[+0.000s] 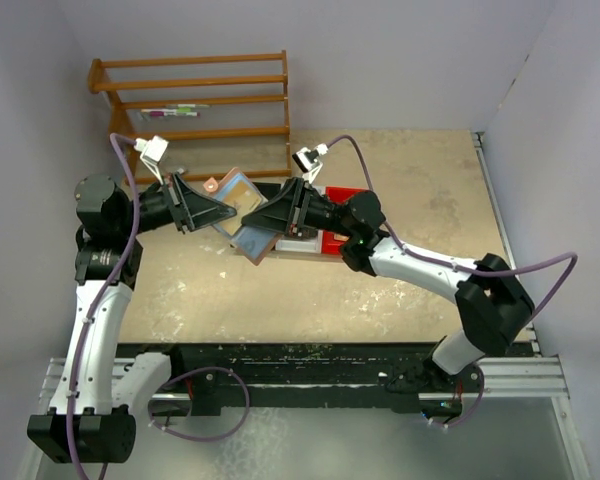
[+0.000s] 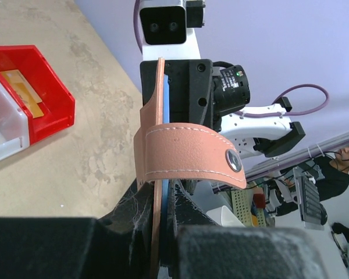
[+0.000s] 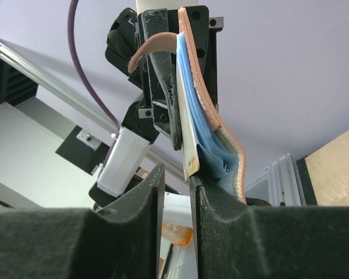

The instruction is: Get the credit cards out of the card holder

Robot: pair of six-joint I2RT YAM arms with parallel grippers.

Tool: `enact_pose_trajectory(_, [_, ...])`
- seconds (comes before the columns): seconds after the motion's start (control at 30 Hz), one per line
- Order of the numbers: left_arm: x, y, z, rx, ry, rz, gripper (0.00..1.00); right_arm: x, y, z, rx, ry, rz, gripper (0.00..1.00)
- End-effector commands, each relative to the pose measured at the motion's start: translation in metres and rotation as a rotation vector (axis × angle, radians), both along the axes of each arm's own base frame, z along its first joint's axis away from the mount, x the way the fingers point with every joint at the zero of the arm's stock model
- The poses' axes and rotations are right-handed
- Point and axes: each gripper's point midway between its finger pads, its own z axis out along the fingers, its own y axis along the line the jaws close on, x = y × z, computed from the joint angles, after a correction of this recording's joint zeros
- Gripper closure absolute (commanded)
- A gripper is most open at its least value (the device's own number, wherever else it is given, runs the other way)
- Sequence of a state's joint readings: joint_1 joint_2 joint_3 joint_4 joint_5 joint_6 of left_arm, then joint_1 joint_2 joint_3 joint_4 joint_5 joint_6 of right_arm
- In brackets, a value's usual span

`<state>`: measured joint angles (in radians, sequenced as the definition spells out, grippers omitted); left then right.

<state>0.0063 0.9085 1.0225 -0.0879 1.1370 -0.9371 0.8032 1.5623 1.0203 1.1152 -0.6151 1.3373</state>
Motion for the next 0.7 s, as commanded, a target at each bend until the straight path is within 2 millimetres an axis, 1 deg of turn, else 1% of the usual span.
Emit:
enact_pose_trajectory(0.0, [-0.025,-0.005,0.023,-0.031,-0.055,-0.083,1.00,-0.006,-0.005,0.021,0.106,-0.035,0.003,0.76])
enact_pose_trajectory(0.1, [-0.026,-0.005,0.024,-0.033,-0.057,-0.088,1.00,-0.009,-0.008,0.027,0.140,-0.045,0.013,0.87])
enact_pose_trajectory(0.13, [-0.027,-0.005,0.024,-0.033,-0.055,-0.089,0.99,-0.009,-0.008,0.028,0.146,-0.047,0.016,0.93])
enact_pose_trajectory(0.2, [-0.028,-0.005,0.024,-0.034,-0.056,-0.095,0.96,-0.010,-0.009,0.030,0.154,-0.050,0.018,1.00])
enact_pose_trajectory(0.23, [-0.029,-0.006,0.025,-0.035,-0.057,-0.098,0.95,-0.011,-0.009,0.020,0.140,-0.036,0.020,1.00])
enact_pose_trajectory(0.27, [-0.030,-0.005,0.026,-0.036,-0.056,-0.098,0.94,-0.012,-0.010,0.019,0.141,-0.037,0.024,1.00])
enact_pose_trajectory(0.33, [-0.031,-0.006,0.027,-0.040,-0.055,-0.103,0.90,-0.013,-0.010,0.018,0.143,-0.037,0.031,1.00])
enact_pose_trajectory(0.43, [-0.033,-0.006,0.029,-0.045,-0.059,-0.110,0.86,-0.016,-0.011,0.016,0.146,-0.041,0.045,1.00])
enact_pose_trajectory(0.67, [-0.035,-0.006,0.032,-0.056,-0.050,-0.119,0.83,-0.025,-0.017,0.012,0.157,-0.053,0.069,1.00])
